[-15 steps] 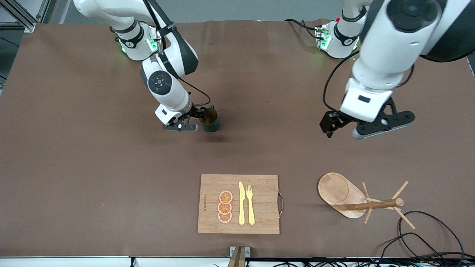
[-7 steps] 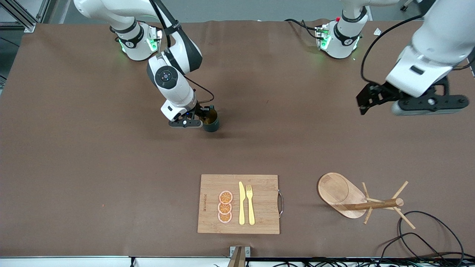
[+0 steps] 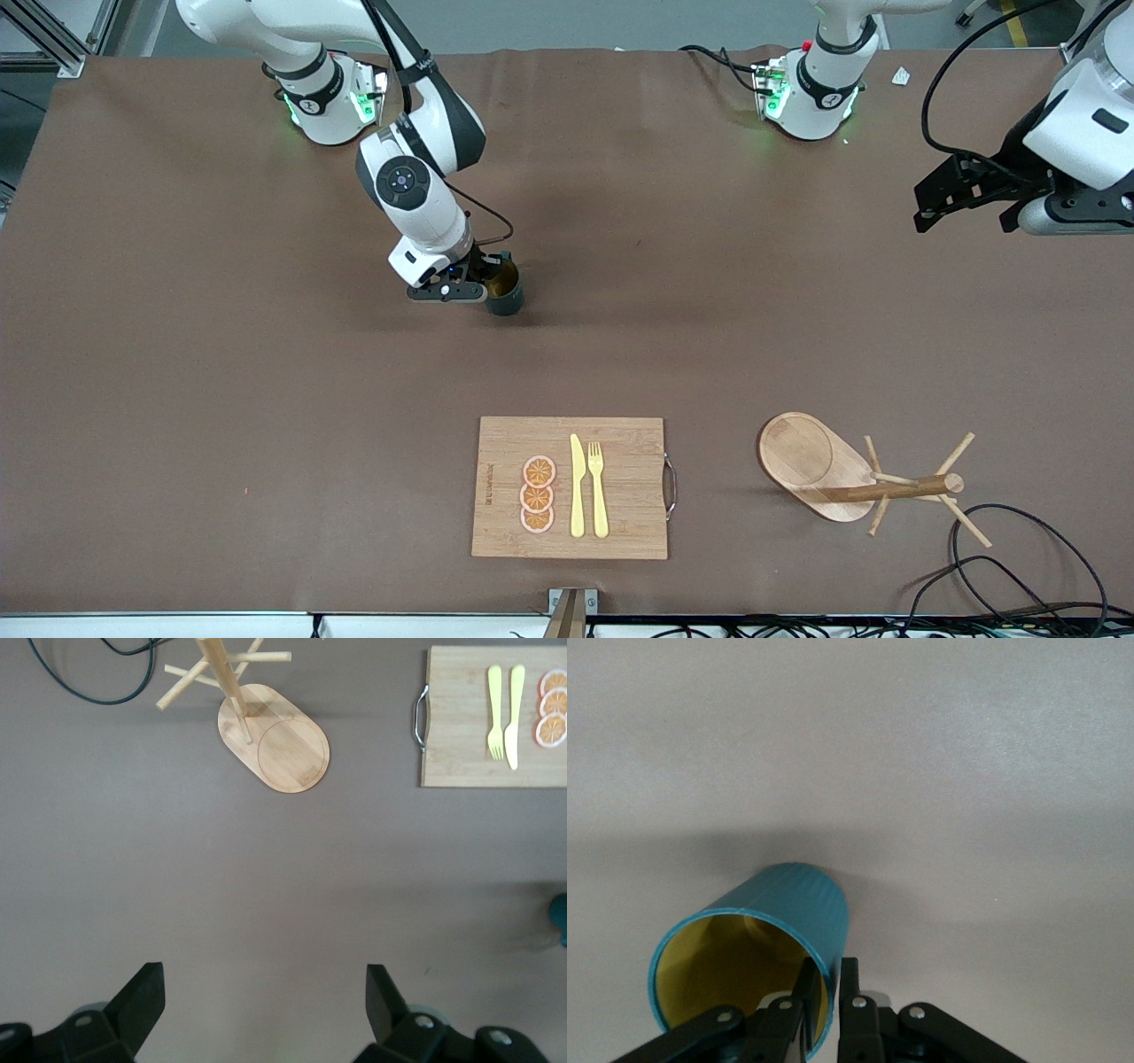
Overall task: Transfer cup from left to right arm and place
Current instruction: 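Carry the teal mug with the right gripper away from the stand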
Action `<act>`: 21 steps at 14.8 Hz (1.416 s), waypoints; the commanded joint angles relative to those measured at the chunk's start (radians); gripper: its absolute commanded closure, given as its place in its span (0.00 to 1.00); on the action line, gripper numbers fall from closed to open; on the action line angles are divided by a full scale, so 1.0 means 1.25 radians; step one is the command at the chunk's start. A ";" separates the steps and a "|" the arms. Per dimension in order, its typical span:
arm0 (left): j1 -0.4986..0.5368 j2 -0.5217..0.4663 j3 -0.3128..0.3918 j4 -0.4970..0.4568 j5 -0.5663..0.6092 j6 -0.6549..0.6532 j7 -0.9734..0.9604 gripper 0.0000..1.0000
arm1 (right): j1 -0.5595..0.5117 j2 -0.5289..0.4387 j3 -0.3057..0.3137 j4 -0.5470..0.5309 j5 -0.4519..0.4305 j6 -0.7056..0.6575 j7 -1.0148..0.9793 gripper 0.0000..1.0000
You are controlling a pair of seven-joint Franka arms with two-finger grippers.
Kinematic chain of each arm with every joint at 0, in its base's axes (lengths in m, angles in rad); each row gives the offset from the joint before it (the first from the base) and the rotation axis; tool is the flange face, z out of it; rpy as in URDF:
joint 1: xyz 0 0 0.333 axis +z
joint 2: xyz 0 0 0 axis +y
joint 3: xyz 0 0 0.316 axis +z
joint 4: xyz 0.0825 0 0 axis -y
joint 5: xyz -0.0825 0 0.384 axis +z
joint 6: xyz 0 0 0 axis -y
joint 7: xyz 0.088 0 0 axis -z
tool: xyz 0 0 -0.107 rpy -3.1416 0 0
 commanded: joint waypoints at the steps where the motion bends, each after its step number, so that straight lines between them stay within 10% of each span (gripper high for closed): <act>1: 0.015 -0.059 -0.001 -0.062 -0.016 0.000 0.042 0.00 | 0.014 -0.011 -0.009 -0.018 0.020 0.010 -0.005 0.95; 6: 0.029 -0.100 0.004 -0.102 -0.016 -0.001 0.042 0.00 | -0.020 -0.025 -0.023 0.032 0.008 -0.067 -0.120 0.98; 13: -0.009 -0.105 0.047 -0.102 -0.016 -0.015 0.041 0.00 | -0.279 -0.009 -0.037 0.217 -0.114 -0.240 -0.578 0.98; 21: -0.009 -0.096 0.029 -0.102 -0.013 -0.012 0.032 0.00 | -0.456 0.144 -0.035 0.347 -0.202 -0.234 -0.941 0.98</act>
